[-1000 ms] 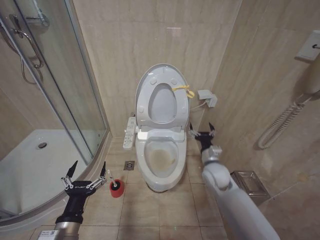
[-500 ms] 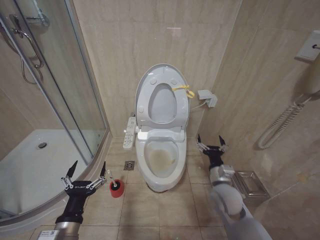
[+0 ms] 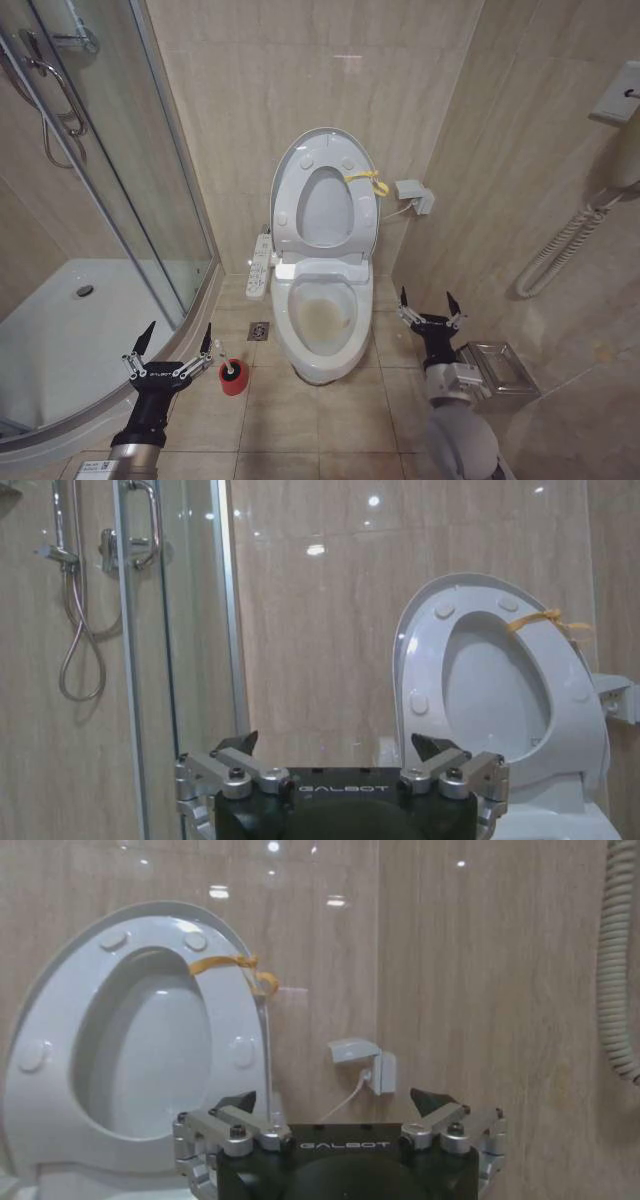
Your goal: Open the toilet lid, clean the toilet bowl with a toilet brush, close the toilet lid, and flush.
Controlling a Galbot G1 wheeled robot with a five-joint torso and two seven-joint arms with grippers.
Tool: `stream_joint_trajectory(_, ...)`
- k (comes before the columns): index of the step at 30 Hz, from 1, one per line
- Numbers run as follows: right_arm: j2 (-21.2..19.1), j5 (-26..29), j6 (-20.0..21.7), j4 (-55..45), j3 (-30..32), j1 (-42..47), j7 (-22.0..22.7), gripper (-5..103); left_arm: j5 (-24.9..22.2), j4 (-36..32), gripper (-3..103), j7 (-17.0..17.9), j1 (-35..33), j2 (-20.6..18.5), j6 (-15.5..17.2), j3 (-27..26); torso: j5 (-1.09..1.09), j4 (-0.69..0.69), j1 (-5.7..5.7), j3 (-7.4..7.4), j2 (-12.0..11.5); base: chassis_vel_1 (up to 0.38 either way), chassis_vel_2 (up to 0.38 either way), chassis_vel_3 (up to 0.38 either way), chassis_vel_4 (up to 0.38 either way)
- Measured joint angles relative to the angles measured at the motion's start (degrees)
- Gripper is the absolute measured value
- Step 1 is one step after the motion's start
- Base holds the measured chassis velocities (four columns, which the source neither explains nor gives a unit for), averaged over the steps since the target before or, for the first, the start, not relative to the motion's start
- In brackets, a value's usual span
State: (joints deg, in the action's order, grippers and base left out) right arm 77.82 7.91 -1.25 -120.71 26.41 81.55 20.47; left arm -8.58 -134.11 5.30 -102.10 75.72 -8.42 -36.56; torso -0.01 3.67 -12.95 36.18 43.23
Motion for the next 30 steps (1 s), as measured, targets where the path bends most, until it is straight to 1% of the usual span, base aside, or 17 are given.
stream_joint_trajectory(3,1.0,-1.2,0.0,-0.8,0.0,1.2,-0.6,100,0.0,0.0,100,0.0,0.0,0.0,0.0,0.0,0.0,0.0,0.0,0.0,0.0,0.0,0.0,0.0,0.0)
stream_joint_trajectory(6,1.8,-2.9,-1.4,-0.9,0.0,1.9,-1.7,100,0.0,0.0,100,0.0,0.0,0.0,0.0,0.0,0.0,0.0,0.0,0.0,0.0,0.0,0.0,0.0,0.0)
stream_joint_trajectory(11,2.3,-3.4,-2.3,-0.9,-0.4,2.6,-2.0,100,0.0,0.0,100,0.0,0.0,0.0,0.0,0.0,0.0,0.0,0.0,0.0,0.0,0.0,0.0,0.0,0.0)
stream_joint_trajectory(14,2.8,-4.8,-2.6,-0.7,-0.9,3.0,-1.9,100,0.0,0.0,100,0.0,0.0,0.0,0.0,0.0,0.0,-0.01,-0.01,0.0,0.0,0.0,0.0,0.0,0.0)
stream_joint_trajectory(19,3.2,-4.9,-3.3,-0.8,-2.0,3.3,-1.3,100,0.0,0.0,100,0.0,0.0,0.0,0.0,0.0,0.0,0.0,-0.01,0.0,0.0,0.0,0.0,0.0,0.0)
stream_joint_trajectory(30,3.7,-3.9,-3.4,-0.8,-2.8,2.6,-1.1,100,0.0,0.0,100,0.0,0.0,0.0,0.0,0.0,0.0,0.0,0.0,0.0,0.0,0.0,0.0,0.0,0.0)
